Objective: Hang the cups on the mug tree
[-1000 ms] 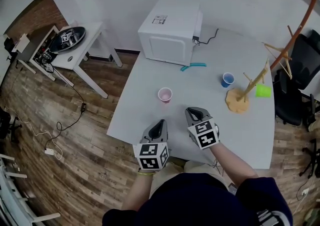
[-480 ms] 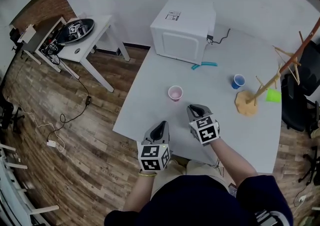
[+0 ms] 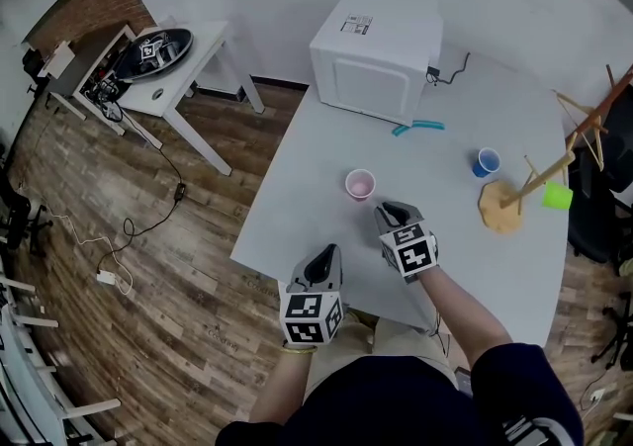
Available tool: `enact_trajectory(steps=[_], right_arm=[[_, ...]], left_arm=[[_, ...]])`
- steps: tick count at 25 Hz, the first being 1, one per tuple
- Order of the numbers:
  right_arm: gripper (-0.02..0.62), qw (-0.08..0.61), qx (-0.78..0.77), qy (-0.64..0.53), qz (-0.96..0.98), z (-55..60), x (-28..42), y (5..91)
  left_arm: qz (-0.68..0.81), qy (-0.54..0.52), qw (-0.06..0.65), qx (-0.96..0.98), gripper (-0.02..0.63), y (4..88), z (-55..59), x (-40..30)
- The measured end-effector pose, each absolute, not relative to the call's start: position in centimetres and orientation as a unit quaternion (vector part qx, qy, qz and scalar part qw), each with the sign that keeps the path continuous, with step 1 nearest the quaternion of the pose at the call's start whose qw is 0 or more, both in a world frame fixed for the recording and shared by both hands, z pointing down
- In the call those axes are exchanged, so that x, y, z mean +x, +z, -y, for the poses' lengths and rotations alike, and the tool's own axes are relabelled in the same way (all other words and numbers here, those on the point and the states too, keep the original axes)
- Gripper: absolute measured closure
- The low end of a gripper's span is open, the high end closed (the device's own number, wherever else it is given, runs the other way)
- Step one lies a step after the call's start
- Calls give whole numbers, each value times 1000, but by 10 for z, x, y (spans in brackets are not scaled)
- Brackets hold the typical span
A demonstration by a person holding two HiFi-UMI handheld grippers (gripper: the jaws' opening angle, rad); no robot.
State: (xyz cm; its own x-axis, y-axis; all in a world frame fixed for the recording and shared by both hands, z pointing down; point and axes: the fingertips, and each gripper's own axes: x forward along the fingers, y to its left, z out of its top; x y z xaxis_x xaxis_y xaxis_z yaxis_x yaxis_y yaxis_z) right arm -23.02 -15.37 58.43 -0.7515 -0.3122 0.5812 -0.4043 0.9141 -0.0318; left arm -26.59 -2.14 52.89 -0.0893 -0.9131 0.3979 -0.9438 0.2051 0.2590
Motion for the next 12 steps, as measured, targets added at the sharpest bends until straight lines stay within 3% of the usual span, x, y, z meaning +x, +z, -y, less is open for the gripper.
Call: enact_trajectory(steps=[6,12], right_arm=[[556,304,185,75,932,162,-241,598],[463,314,170,69,932,167,-257,612]], left_arm=[[740,30,254,622,586,538,21,-273],[739,33,263,619,586,549,20,-280]])
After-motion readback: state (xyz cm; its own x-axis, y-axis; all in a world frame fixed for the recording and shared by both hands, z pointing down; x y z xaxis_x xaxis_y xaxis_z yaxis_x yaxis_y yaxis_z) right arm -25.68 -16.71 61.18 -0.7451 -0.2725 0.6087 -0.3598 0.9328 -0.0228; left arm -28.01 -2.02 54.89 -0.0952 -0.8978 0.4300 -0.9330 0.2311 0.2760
